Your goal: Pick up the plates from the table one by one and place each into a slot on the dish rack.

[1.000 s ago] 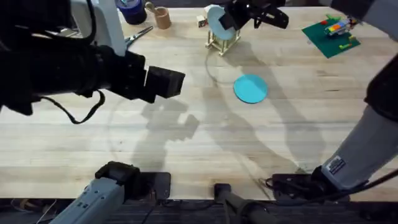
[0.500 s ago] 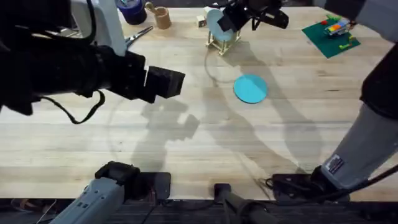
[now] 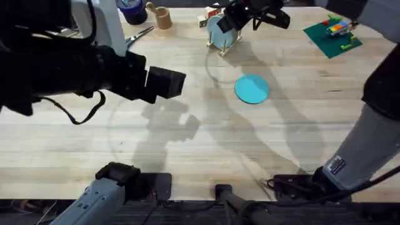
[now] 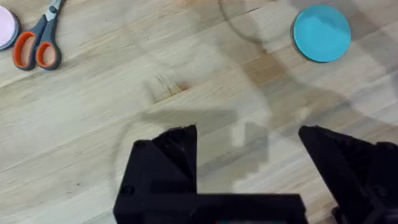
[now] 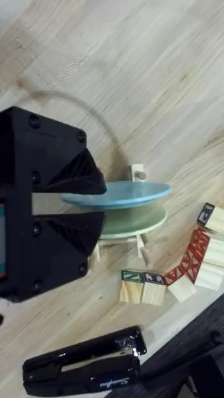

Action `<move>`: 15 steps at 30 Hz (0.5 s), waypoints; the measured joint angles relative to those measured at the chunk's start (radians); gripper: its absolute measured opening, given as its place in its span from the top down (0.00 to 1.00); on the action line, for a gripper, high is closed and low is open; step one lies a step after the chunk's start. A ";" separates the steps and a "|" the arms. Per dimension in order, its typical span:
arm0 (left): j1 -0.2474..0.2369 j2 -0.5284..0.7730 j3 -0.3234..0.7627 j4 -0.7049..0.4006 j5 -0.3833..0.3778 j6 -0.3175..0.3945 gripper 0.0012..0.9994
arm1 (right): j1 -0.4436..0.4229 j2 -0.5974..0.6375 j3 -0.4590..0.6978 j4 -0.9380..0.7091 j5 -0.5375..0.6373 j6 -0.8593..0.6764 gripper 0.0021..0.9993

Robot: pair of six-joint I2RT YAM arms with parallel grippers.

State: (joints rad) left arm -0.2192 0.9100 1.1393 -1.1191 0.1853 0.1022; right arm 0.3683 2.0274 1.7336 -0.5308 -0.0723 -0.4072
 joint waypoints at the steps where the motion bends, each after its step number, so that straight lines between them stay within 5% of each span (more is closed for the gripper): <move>1: 0.000 0.000 0.000 0.000 0.000 0.000 0.00 | 0.000 0.000 0.000 0.000 0.000 0.000 0.81; 15: 0.000 0.000 0.000 0.000 0.000 0.000 0.00 | 0.020 -0.025 0.090 -0.196 0.001 0.060 0.77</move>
State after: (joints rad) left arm -0.2192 0.9098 1.1393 -1.1191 0.1855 0.1024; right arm 0.3879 2.0028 1.8234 -0.7264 -0.0715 -0.3473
